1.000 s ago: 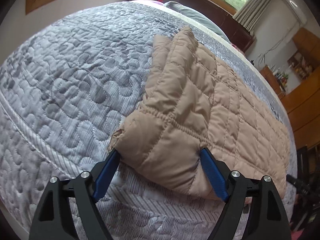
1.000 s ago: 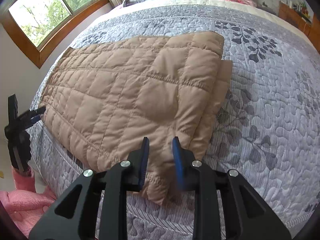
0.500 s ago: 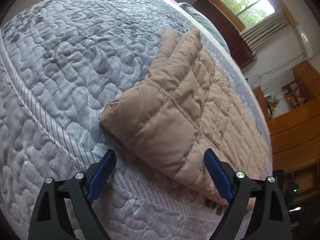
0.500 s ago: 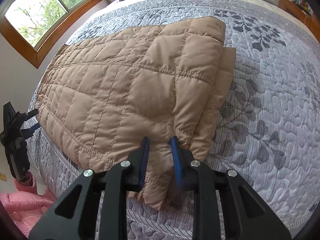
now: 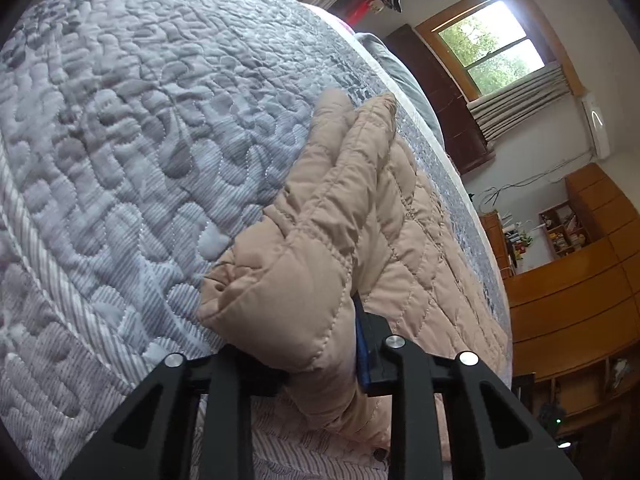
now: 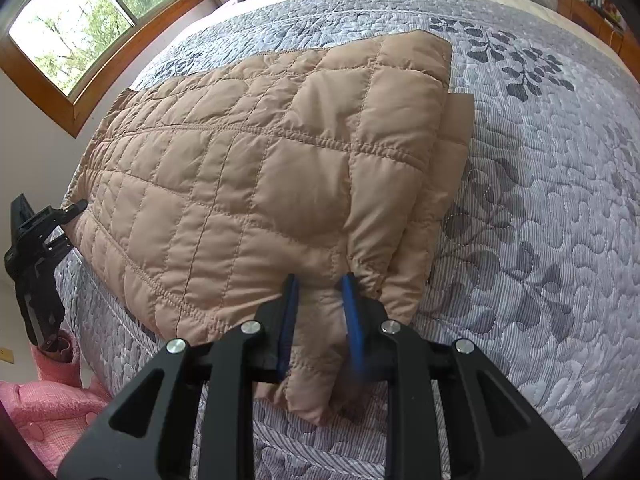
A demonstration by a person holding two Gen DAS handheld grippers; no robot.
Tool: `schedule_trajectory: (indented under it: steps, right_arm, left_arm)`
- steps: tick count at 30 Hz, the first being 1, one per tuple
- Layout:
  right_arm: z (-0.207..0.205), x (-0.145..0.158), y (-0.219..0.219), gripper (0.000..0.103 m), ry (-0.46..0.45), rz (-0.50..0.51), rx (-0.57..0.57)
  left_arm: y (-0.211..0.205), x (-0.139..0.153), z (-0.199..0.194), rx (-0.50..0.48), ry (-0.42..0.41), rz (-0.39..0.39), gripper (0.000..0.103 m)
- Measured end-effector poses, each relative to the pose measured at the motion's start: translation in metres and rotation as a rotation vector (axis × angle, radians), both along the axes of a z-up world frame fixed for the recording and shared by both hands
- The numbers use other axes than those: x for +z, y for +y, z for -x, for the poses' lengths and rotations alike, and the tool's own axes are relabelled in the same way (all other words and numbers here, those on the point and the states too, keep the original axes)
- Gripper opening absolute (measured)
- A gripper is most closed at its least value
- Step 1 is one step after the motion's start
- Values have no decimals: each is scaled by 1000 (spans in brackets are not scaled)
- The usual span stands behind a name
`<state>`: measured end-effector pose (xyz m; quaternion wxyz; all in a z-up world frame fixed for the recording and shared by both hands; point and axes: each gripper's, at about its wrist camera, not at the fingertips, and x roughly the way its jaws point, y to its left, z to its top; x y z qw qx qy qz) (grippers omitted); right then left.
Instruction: Fold large clothes
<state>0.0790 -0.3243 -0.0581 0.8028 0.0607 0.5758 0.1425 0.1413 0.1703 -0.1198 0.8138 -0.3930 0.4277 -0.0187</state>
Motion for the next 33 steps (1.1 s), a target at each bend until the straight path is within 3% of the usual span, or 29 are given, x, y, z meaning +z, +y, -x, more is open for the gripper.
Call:
schedule_trajectory:
  steps: [4, 12, 18, 25, 29, 33]
  right_arm:
    - [-4, -6, 0, 23, 4, -16, 0]
    - [-5, -11, -1, 23, -18, -36, -10]
    - [2, 0, -11, 23, -43, -65, -48]
    - [22, 26, -13, 27, -92, -27, -53]
    - [30, 30, -15, 27, -96, -15, -56]
    - [34, 29, -16, 27, -89, -18, -68]
  left_arm:
    - [3, -23, -4, 0, 29, 46, 26]
    - [7, -18, -8, -21, 4, 56, 20]
    - [-19, 51, 1, -85, -194, -126, 15]
    - [-102, 125, 1, -309, -419, -314, 15]
    - [-156, 140, -4, -465, -484, -382, 15]
    - [-206, 136, 0, -599, -486, -417, 15]
